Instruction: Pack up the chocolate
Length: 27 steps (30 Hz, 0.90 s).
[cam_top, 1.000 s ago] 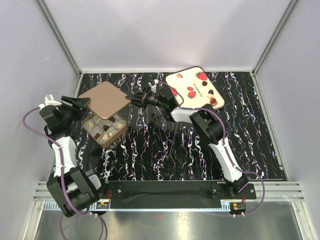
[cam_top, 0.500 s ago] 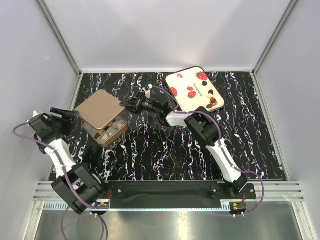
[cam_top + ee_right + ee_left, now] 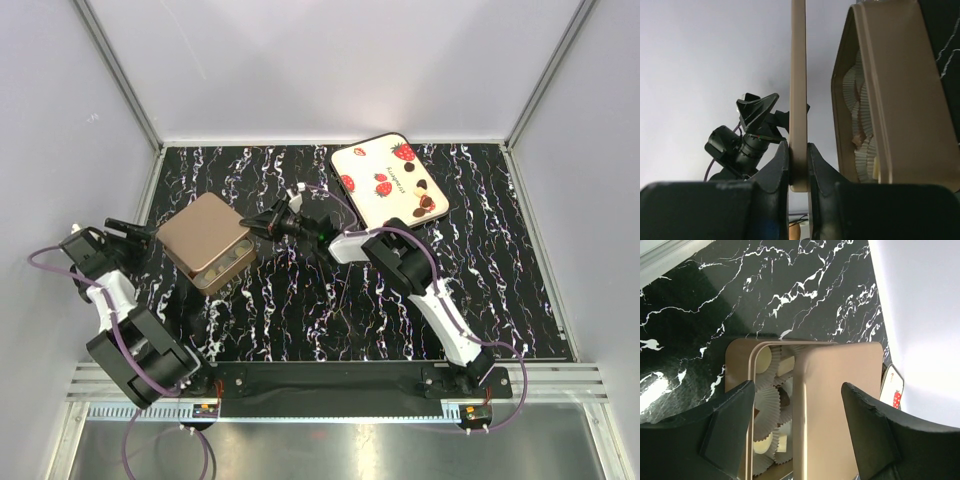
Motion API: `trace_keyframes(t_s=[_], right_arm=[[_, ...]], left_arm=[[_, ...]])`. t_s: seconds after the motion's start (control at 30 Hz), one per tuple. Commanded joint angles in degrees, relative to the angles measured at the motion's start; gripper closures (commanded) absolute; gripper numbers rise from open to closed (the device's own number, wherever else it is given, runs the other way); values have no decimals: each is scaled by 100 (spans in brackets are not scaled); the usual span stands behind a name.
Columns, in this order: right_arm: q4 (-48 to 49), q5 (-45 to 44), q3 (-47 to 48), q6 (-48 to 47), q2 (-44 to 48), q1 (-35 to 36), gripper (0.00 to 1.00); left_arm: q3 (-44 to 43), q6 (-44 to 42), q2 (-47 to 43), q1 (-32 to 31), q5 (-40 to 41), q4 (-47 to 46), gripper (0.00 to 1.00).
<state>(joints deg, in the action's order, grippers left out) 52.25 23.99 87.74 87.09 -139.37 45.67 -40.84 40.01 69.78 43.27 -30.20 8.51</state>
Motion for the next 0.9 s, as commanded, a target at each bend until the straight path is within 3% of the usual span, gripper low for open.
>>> trace_keyframes(t_s=[0.0,0.37,0.87], right_arm=[[453,-245,67,-140,-90,109,100],[66,-632,76,-526,-152,240,100],[-83,-931,-205,-711,-11,346,100]], left_arm=[[-337,-283,70,15,-171,-298,25],[-179,-371,870,-29,-856,-834,38],[-337,-511,950,-169,-655,-597,40]])
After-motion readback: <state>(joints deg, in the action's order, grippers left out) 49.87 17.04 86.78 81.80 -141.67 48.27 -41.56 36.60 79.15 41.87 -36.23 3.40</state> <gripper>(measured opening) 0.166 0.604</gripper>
